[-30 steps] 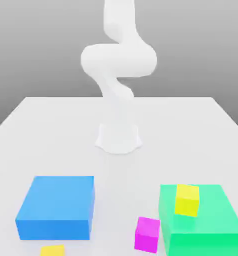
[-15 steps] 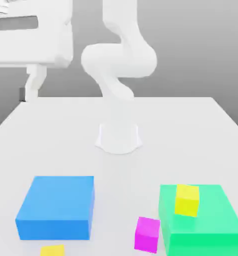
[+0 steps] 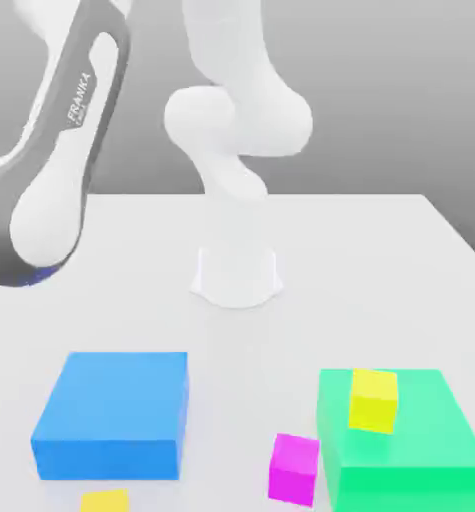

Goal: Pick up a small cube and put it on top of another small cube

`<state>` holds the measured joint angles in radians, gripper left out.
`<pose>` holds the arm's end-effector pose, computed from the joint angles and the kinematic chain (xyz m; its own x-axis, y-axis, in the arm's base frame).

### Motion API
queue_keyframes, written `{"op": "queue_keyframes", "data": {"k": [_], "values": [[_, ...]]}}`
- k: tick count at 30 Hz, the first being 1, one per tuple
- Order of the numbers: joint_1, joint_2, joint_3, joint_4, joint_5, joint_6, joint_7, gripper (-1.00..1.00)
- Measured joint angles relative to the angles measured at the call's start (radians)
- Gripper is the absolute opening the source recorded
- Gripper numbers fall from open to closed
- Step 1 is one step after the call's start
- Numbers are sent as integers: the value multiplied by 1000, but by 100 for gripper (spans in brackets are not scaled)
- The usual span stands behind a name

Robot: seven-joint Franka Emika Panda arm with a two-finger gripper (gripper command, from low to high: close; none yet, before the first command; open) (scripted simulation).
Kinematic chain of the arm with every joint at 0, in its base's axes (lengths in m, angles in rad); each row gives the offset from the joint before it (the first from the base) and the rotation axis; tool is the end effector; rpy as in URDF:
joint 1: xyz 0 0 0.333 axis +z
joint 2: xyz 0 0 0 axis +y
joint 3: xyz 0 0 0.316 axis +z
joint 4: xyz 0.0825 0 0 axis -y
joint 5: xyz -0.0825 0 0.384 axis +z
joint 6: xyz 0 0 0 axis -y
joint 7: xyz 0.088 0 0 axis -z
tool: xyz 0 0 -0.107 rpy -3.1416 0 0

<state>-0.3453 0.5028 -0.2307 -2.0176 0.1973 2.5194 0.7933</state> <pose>0.5075 -0.3285 0.2065 0.0702 -0.9975 0.0079 -0.9974 -0.0704 -0.0182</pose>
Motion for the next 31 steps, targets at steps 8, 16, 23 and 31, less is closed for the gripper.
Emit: {"op": "queue_keyframes", "data": {"k": [8, 16, 23, 31], "values": [[-42, 164, 38, 41, 45, 103, -27, -100], [-6, 40, 3, 4, 13, 15, 2, -100], [239, -184, 33, -193, -81, 1, 276, -100], [256, -81, 67, -214, -55, 125, 290, 100]]}}
